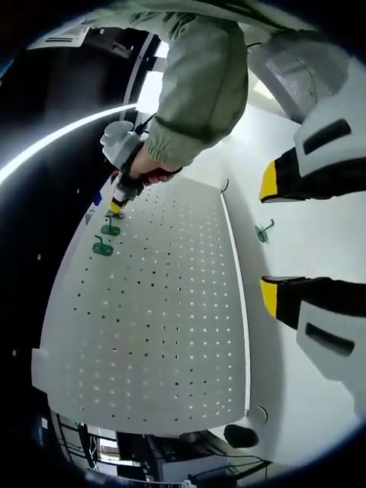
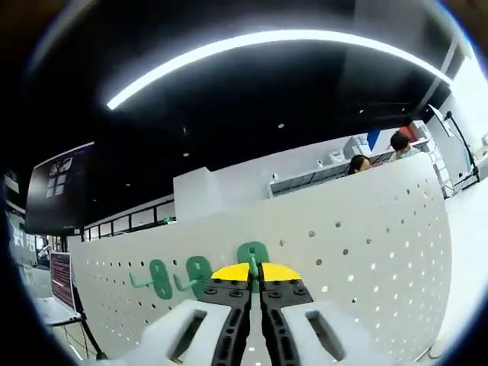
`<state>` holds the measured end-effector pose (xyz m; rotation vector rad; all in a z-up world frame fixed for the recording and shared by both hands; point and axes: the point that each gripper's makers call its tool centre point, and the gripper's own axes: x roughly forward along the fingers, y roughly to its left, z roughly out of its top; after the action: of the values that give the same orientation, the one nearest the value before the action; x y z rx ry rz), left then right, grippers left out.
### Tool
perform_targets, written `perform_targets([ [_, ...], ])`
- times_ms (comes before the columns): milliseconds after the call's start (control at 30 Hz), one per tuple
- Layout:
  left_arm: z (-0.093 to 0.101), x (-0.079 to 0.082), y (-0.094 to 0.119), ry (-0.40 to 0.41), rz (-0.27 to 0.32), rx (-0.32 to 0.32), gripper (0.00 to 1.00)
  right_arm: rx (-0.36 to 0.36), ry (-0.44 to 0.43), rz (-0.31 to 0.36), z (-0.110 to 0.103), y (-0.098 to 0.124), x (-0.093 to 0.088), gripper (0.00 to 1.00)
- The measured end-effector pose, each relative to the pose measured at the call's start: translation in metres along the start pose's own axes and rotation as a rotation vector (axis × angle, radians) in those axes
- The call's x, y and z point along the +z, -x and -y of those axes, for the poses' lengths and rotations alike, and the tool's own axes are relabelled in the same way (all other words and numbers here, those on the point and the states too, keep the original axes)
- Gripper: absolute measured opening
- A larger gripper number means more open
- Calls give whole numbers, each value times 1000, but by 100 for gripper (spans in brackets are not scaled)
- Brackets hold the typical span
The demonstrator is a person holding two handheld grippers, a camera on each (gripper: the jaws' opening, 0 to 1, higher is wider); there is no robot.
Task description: Insert the hook assembly into the mounting plate slot until the hook locks in place.
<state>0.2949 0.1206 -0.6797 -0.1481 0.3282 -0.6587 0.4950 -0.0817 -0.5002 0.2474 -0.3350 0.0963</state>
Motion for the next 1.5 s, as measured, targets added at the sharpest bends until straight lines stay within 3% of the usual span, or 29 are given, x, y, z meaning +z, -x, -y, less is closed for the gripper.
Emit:
perform_targets([
  [867,-2,2,3,7,12,6,40,0,50,-28,-1,-1,-2,1],
  [1267,-4,3,4,10,16,10,40,4,83,-71,-2,2,-13,2],
  [1500,-4,4,5,10,20,12,40,8,96,-98,-2,8,-19,9],
])
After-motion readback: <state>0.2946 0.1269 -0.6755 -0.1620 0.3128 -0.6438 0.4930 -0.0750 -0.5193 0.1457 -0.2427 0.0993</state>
